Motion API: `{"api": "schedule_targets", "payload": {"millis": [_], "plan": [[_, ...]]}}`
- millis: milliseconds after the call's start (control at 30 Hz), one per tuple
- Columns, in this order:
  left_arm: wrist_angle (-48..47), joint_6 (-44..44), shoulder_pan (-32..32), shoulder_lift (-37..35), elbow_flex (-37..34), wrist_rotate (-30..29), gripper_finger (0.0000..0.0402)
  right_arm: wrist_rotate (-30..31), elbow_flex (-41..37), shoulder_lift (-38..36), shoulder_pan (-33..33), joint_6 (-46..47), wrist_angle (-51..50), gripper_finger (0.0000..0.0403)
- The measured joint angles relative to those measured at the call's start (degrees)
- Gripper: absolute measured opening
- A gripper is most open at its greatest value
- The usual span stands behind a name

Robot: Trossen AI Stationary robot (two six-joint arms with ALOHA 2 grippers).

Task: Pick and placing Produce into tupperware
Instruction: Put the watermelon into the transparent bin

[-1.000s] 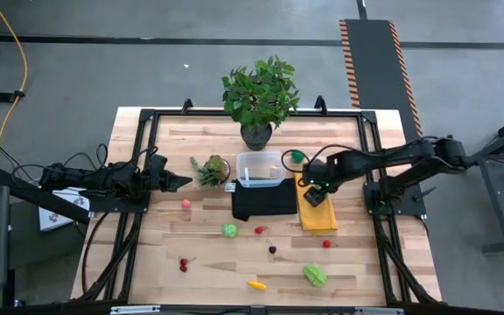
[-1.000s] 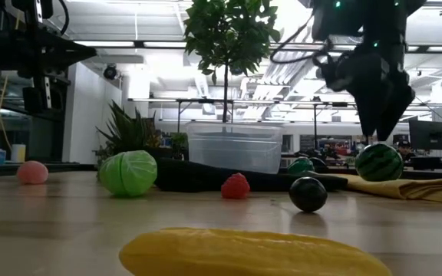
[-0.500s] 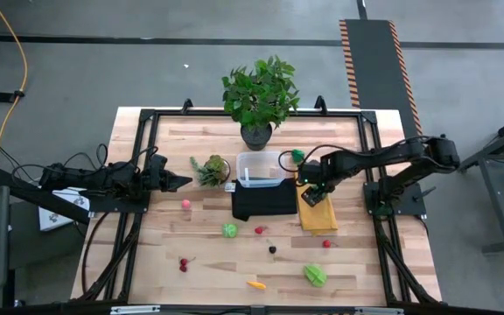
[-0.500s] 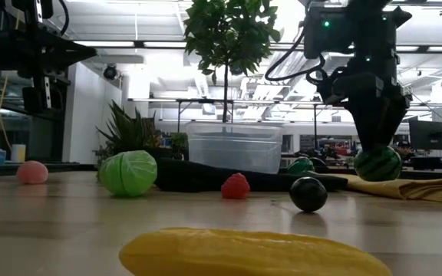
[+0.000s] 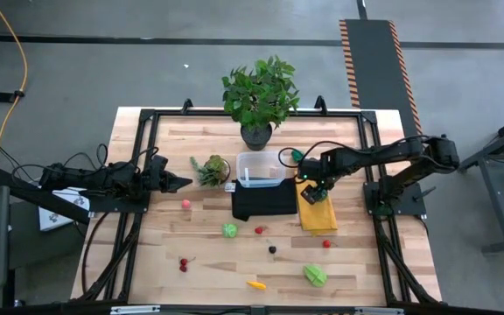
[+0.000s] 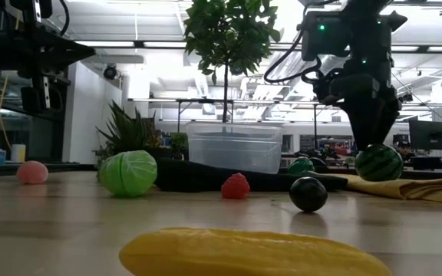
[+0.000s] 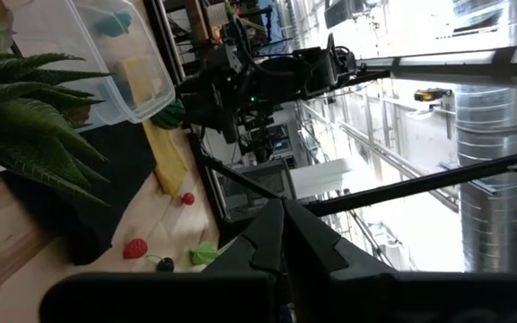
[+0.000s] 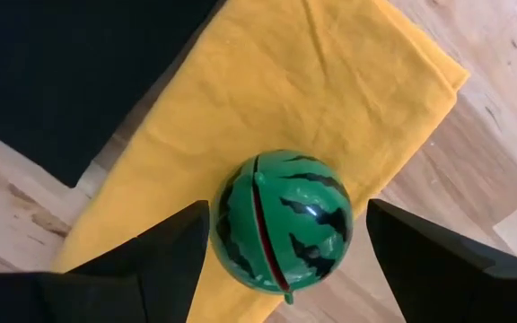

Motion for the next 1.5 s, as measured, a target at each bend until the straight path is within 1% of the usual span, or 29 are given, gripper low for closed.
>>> {"api": "schedule_targets", "payload": {"millis": [533,633,833,933,1500], "plan": [[0.00,0.04,0.00,0.00,0.00,0.00,0.0001,-0.88,0.00,-0.02,0.00,0.81,-0.77,0.0294],[0.00,0.04,0.00,0.00,0.00,0.00,0.0001,-0.89,0.00,-0.02,0.00,1.11,-0.85,0.0304],[0.02,0.02,0.01,0.00,0.00,0.00,0.0001,-0.88,0.00,-0.02,0.00,2.12,-1.27,0.0345],[0.02,0.02,0.01,0.00,0.00,0.00,0.0001,-0.88,0.00,-0.02,0.00,2.17,-1.12,0.0358],[-0.02,0.07,0.00,0.00,0.00,0.50,0.0001,-1.28,0.00,-0.02,0.46,3.18,0.29,0.0360]]}}
